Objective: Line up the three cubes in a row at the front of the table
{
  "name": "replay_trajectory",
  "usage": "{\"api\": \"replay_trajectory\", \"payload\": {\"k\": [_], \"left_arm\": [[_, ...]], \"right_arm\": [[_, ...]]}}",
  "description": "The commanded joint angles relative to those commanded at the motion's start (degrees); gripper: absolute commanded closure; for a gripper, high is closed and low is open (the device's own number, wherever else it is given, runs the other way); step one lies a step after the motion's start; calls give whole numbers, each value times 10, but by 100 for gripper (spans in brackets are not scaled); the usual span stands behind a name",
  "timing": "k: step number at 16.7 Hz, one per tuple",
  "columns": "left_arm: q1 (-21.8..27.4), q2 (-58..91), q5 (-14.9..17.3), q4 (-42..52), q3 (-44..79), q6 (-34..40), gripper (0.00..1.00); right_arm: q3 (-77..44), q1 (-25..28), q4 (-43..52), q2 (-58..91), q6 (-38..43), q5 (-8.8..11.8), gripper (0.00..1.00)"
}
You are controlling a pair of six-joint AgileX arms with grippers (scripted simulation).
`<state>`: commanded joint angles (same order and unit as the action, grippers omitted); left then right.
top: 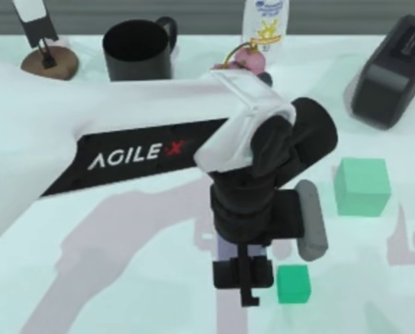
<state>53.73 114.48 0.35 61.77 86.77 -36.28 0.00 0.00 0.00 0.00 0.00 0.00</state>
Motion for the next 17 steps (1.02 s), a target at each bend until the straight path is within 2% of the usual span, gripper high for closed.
{"api": "replay_trajectory", "payload": {"k": [4,10,15,17], "left_arm": [[-3,11,1,-24,-15,0,100],[0,55,1,-133,-76,0,100],[1,59,0,-140,-81,0,100],[1,59,0,-140,-81,0,85]], "right_arm": [[0,0,0,0,0,0,0],[0,0,0,0,0,0,0],[0,0,0,0,0,0,0],[0,0,0,0,0,0,0]]}}
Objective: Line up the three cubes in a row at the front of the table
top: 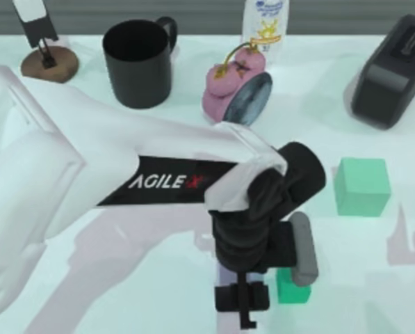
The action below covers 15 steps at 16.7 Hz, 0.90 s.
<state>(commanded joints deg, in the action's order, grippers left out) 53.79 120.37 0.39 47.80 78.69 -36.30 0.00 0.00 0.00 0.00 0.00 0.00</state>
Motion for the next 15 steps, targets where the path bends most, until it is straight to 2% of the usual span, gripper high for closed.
{"api": "replay_trajectory", "payload": {"k": [11,15], "left_arm": [[0,0,0,0,0,0,2],[0,0,0,0,0,0,0]], "right_arm": [[0,0,0,0,0,0,0],[0,0,0,0,0,0,0]]}}
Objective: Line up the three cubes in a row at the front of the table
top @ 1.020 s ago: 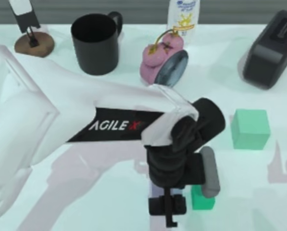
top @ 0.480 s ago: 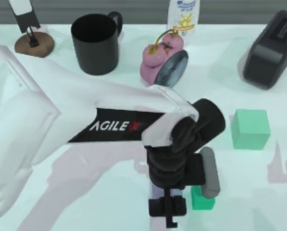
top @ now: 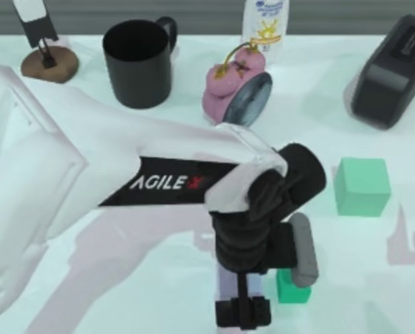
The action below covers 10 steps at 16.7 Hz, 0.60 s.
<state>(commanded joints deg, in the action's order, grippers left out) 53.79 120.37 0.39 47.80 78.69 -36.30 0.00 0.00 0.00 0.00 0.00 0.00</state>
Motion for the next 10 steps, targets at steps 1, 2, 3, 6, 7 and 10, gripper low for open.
{"api": "replay_trajectory", "payload": {"k": [1,2,3,6,7,10], "left_arm": [[0,0,0,0,0,0,0],[0,0,0,0,0,0,0],[0,0,0,0,0,0,0],[-1,-1,0,2,2,0,0],[-2,-4,0,10,8,0,0],[-6,-23,0,63,39,1,0]], "right_arm": [[0,0,0,0,0,0,0],[0,0,0,0,0,0,0],[0,0,0,0,0,0,0],[0,0,0,0,0,0,0],[0,0,0,0,0,0,0],[0,0,0,0,0,0,0]]}}
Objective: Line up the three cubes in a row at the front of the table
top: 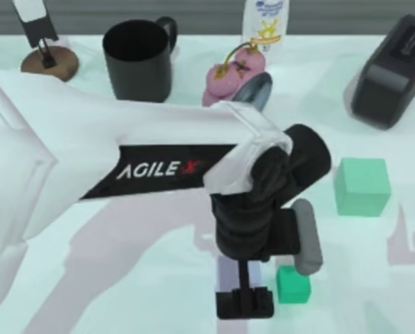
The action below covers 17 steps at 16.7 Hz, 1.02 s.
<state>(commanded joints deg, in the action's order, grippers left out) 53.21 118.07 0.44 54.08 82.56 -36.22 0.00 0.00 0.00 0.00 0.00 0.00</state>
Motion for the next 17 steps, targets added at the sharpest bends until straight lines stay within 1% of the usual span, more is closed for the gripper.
{"api": "replay_trajectory", "payload": {"k": [4,10,13,17], "left_arm": [[-6,-30,-1,72,42,0,0],[-7,-37,-1,73,40,3,0],[-39,-91,-5,40,-7,23,0],[-117,-238,-10,-41,-128,72,0]], "right_arm": [[0,0,0,0,0,0,0],[-6,1,4,6,1,0,0],[-58,11,40,59,13,1,0],[-194,33,131,216,41,1,0]]}}
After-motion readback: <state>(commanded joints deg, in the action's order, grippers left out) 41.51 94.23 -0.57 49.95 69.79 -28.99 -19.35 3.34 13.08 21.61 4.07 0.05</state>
